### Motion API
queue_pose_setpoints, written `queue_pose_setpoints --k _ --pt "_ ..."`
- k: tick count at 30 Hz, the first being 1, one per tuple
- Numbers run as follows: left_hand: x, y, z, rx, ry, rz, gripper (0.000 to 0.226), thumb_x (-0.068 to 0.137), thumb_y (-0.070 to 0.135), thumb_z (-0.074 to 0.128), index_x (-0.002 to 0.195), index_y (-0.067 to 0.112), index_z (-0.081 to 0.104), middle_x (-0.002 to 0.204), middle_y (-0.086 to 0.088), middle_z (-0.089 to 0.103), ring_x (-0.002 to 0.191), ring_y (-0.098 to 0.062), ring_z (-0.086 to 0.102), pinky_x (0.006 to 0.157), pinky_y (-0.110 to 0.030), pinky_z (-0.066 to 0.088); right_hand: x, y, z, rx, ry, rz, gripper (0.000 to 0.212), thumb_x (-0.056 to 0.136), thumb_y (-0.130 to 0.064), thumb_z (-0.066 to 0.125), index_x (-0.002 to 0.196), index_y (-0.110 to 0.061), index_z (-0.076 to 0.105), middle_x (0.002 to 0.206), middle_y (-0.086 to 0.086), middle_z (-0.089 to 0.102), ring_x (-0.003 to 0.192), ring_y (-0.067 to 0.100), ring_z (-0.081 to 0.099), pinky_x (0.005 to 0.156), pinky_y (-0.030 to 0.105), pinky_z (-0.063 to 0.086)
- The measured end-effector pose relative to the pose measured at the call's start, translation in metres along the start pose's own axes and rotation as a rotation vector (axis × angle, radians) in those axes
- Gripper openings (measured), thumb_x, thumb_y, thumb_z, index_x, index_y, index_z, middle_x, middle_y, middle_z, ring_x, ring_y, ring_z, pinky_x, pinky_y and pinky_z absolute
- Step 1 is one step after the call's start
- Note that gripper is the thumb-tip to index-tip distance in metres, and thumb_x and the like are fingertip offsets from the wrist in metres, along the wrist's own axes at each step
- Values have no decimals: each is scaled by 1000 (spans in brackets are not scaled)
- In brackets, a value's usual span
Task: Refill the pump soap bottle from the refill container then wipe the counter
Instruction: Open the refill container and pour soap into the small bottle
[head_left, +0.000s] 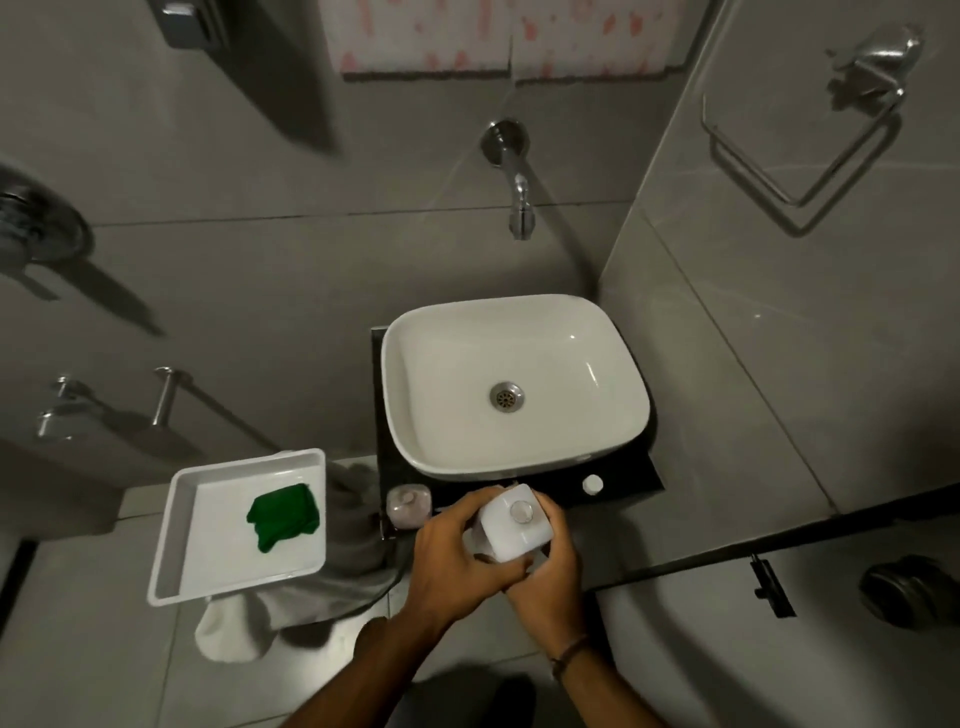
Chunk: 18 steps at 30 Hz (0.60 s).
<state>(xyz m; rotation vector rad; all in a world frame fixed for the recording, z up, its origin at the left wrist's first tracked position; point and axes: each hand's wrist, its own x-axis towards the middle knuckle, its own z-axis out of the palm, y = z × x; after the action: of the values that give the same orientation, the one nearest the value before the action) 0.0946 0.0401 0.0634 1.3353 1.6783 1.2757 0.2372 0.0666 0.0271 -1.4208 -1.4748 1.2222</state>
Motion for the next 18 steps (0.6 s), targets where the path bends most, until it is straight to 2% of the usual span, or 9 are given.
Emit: queue_pose_setpoints --k 3,5,7,8,10,11,14,16,18 --pt "1 -3 -22 -53 -56 -16 77 67 52 101 136 40 67 129 22 75 120 -3 72 98 -33 63 0 -5 19 4 33 19 83 61 -31 91 134 -41 55 126 -17 67 114 6 68 86 41 64" --pt "0 -19 -46 -16 -74 -5 83 67 64 96 140 41 64 137 24 70 126 -1 68 102 -28 59 2 -10 34 11 68 8 81 59 -21 94 130 -36 58 123 -12 69 113 11 69 88 42 63" --pt "0 -44 -72 61 -18 -3 84 69 71 90 142 39 62 139 25 65 127 -2 64 104 -24 54 2 -12 45 28 106 33 82 55 -11 95 125 -34 59 122 -9 70 114 17 69 91 41 62" --pt "2 -60 -85 88 26 -26 84 70 70 90 141 35 62 138 21 63 128 -4 63 106 -27 53 2 -14 50 26 122 46 82 55 -11 95 123 -36 58 121 -11 69 113 16 68 91 43 62" --pt "12 -89 -106 148 56 -118 93 66 62 95 144 25 59 141 10 61 132 -14 60 110 -38 52 1 -16 60 -2 140 60 79 56 -17 96 120 -42 58 118 -18 69 111 11 68 89 44 63" --pt "18 -99 -111 176 18 -170 99 63 55 98 147 22 57 144 5 59 134 -18 58 113 -42 51 0 -17 63 -8 150 64 77 57 -19 97 119 -44 59 117 -20 69 110 9 68 88 43 63" --pt "39 -123 -113 187 -165 -261 109 57 35 105 151 17 53 150 -3 59 140 -23 54 117 -39 44 -2 -19 76 -4 202 75 76 58 -16 98 118 -45 62 117 -19 70 108 10 70 77 30 64" --pt "50 -132 -108 198 -229 -268 101 57 25 105 146 15 59 146 -4 64 137 -25 59 115 -37 46 -6 -23 82 6 231 72 78 58 -17 99 121 -44 62 120 -17 70 109 9 70 79 27 62" --pt "57 -141 -105 191 -261 -263 81 61 22 103 134 17 69 133 -1 72 125 -24 67 111 -41 53 -9 -31 85 2 256 65 81 56 -24 100 125 -44 62 123 -17 70 112 6 69 83 25 61"
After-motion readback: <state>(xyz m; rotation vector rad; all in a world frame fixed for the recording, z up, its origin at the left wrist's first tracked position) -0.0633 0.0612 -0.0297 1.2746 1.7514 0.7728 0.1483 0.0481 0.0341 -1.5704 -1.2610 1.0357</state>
